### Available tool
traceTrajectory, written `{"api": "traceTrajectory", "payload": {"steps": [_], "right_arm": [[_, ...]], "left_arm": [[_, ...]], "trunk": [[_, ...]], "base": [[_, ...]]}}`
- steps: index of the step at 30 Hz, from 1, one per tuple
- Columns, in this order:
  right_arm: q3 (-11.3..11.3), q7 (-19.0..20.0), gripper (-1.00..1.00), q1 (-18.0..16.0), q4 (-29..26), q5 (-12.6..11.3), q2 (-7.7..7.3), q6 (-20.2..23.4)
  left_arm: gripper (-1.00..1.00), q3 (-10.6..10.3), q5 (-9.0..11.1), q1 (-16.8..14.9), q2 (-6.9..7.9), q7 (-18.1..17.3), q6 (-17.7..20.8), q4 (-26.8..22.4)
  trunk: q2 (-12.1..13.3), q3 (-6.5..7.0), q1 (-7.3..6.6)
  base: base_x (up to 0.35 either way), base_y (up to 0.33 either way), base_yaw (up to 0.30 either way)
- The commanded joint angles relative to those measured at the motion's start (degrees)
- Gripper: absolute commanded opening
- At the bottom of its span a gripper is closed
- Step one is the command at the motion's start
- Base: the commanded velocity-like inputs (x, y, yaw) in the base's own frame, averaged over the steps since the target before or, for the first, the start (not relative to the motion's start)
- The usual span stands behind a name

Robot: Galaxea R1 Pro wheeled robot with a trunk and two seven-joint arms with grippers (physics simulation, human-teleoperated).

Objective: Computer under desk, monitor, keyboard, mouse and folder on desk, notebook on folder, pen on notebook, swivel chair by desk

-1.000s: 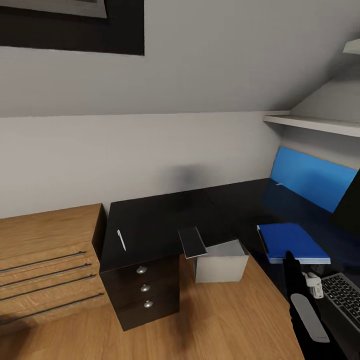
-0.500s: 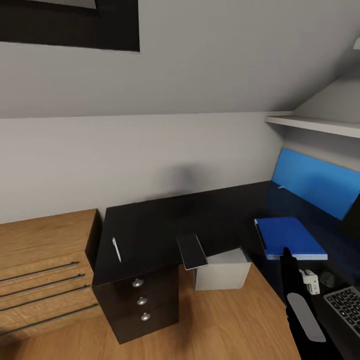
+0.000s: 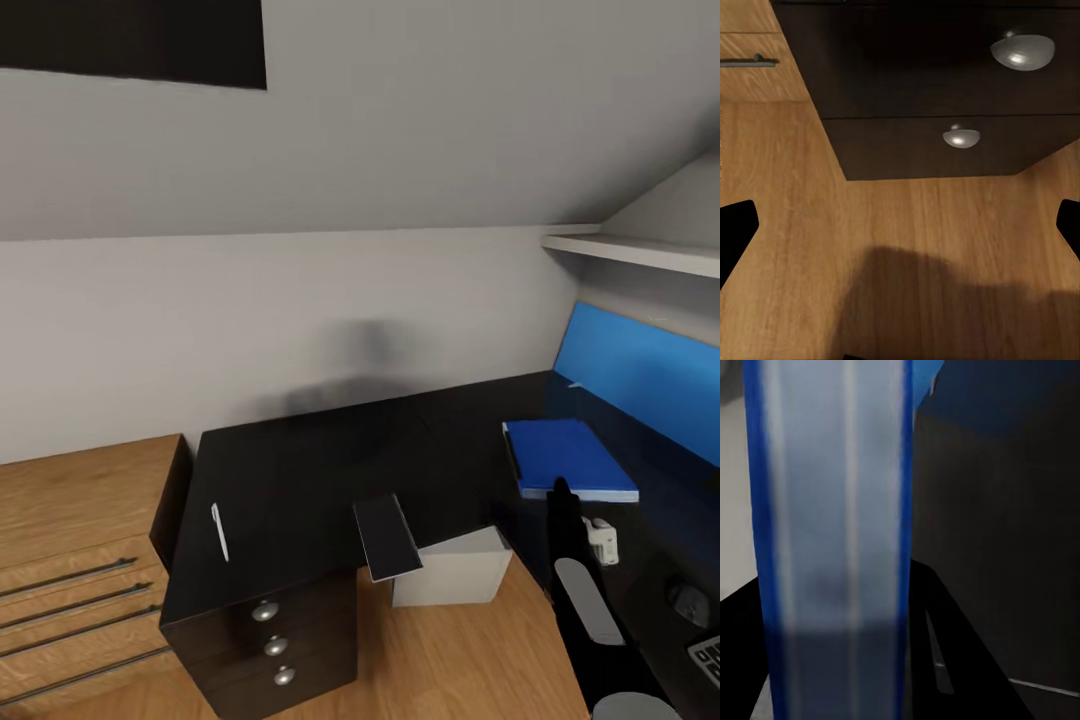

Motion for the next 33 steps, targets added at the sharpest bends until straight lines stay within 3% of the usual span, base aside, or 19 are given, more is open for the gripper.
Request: {"api": "traceTrajectory", "payload": {"steps": [1, 5, 7, 10, 15, 22, 26, 28, 29, 33], "right_arm": [[0.04, 0.03, -1.0, -1.18, 0.95, -0.66, -0.07, -0.65], [-0.06, -0.91, -1.0, -8.48, 8.75, -0.57, -1.33, -4.46], [-0.1, -1.95, -1.0, -14.47, 17.03, -0.6, -3.39, -7.19], [-0.19, -2.39, -1.0, -18.26, 25.38, -0.78, -4.37, -8.27], [-0.94, -2.41, -1.0, -19.53, 29.41, -1.27, -4.57, -8.55], [-2.77, -2.11, -1.0, -19.71, 30.49, -4.74, -4.35, -8.57], [-2.84, -1.13, -1.0, -19.7, 30.49, -4.9, -4.42, -8.63], [-2.85, 1.74, -1.0, -19.64, 30.58, -4.95, -4.38, -8.65], [-2.85, 7.2, -1.0, -19.58, 31.28, -5.04, -4.37, -8.63], [-2.95, 17.1, -1.0, -19.53, 34.25, -5.67, -4.41, -8.54]], "left_arm": [[1.0, 0.49, -0.28, -0.04, -0.05, -0.37, -0.14, 0.0], [1.0, 0.58, -0.19, -0.04, 0.1, -0.42, -0.09, 0.01], [1.0, 0.64, -0.17, 0.02, 0.32, -0.41, 0.05, 0.81], [1.0, 0.76, -0.11, 0.04, 1.26, -0.45, 0.06, 3.83], [1.0, 0.83, -0.02, 0.04, 1.84, -0.49, 0.03, 5.32], [1.0, 0.97, 1.81, 0.04, 2.15, -0.5, 0.03, 5.43], [1.0, 0.94, 2.08, 0.04, 2.31, -0.47, -0.01, 5.37], [1.0, 0.91, 2.11, 0.04, 2.35, -0.43, -0.05, 5.36], [1.0, 0.9, 2.12, 0.04, 2.38, -0.42, -0.08, 5.34], [1.0, 0.89, 2.13, 0.04, 2.36, -0.41, -0.12, 5.29]], "trunk": [[-0.04, -0.07, 0.01], [-0.04, -0.07, 0.01], [-0.04, -0.07, 0.01], [-0.04, -0.07, 0.01], [-0.04, -0.07, 0.01], [-2.85, -1.33, 1.54], [-4.46, -2.05, 2.42], [-5.26, -2.41, 2.86], [-5.66, -2.59, 3.08], [-7.26, -3.3, 3.96]], "base": [[0.027, 0.0, 0.0], [0.011, 0.0, 0.0], [0.003, 0.0, 0.0], [0.0, 0.0, 0.0], [0.0, 0.0, 0.0], [0.0, 0.0, 0.0], [0.0, 0.0, 0.0], [0.0, 0.0, 0.0], [0.0, 0.0, 0.0], [0.0, 0.0, 0.0]]}}
